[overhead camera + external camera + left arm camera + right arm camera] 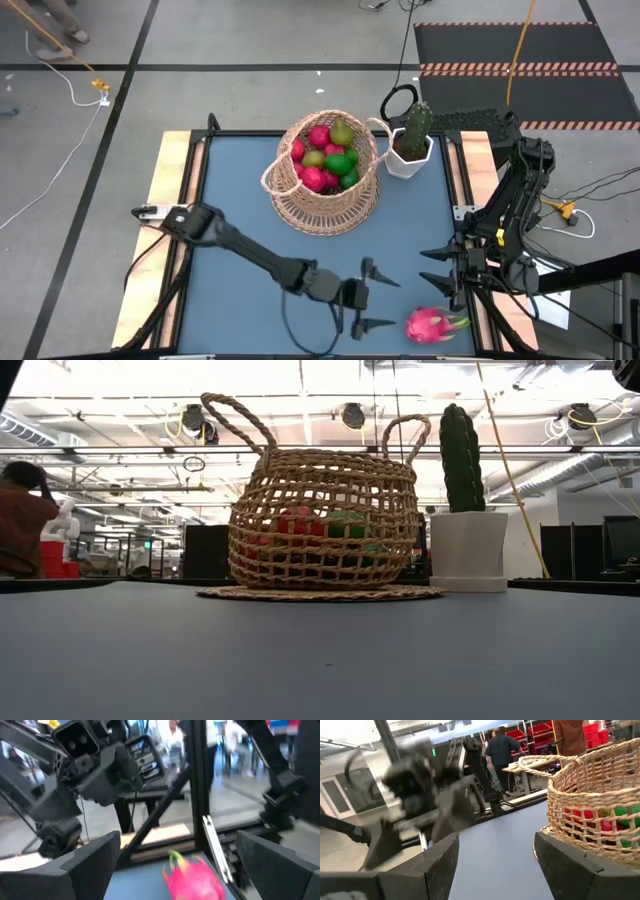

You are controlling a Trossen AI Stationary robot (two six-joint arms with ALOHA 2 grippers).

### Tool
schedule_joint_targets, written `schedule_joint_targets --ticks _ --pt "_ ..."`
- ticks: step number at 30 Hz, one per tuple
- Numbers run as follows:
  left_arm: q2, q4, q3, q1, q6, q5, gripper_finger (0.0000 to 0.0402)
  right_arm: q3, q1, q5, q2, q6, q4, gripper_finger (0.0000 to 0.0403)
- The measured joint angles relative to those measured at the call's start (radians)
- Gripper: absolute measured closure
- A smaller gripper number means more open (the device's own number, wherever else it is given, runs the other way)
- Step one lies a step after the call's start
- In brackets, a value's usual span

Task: Build produce basket
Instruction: Put the pink dragon fruit into the brown basket

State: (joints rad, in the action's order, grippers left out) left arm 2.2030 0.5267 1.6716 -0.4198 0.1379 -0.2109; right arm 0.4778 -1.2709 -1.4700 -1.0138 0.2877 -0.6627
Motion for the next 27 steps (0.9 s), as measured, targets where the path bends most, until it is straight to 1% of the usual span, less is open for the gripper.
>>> schedule_joint_targets --ticks 1,3,5,7,9,12,15,18,21,23,24,26,27 --pt "0.040 0.063 0.004 -0.001 -0.001 -0.003 0.0009 0.000 0.000 0.000 0.000 0.008 0.001 0.0149" --pt "0.130 0.105 0.042 0.006 -0.015 -0.006 0.0009 0.000 0.000 0.000 0.000 0.022 0.001 0.0149" --pt "0.225 0.108 0.100 0.016 -0.048 -0.006 0.0009 0.000 0.000 0.000 0.000 0.039 0.001 0.0149" --pt "0.316 0.096 0.172 0.025 -0.070 0.020 0.0009 0.000 0.000 0.000 -0.001 0.054 0.008 0.0149" --pt "0.390 0.095 0.246 0.031 -0.054 0.078 0.0009 0.000 0.000 0.000 -0.002 0.067 0.021 0.0149" --pt "0.491 0.102 0.375 0.030 -0.013 0.208 0.0009 0.000 0.001 0.000 -0.007 0.091 0.050 0.0149" --pt "0.577 0.043 0.489 0.018 0.025 0.256 0.0009 0.000 0.006 0.000 -0.015 0.121 0.083 0.0149" --pt "0.646 -0.007 0.594 0.016 0.063 0.251 0.0009 0.000 0.013 0.001 -0.024 0.145 0.084 0.0149" --pt "0.719 0.019 0.689 0.028 0.036 0.162 0.0009 0.000 0.017 0.004 -0.027 0.150 0.084 0.0149" --pt "0.732 0.091 0.666 0.040 -0.007 0.133 0.0009 0.000 0.018 0.004 -0.027 0.150 0.083 0.0149" --pt "0.734 0.095 0.658 0.046 -0.034 0.128 0.0009 0.000 0.018 0.005 -0.027 0.150 0.084 0.0149" --pt "0.739 0.093 0.659 0.057 -0.076 0.141 0.0009 0.000 0.018 0.005 -0.029 0.150 0.085 0.0149" --pt "0.739 0.094 0.663 0.062 -0.082 0.168 0.0009 0.000 0.018 0.005 -0.029 0.150 0.084 0.0149"
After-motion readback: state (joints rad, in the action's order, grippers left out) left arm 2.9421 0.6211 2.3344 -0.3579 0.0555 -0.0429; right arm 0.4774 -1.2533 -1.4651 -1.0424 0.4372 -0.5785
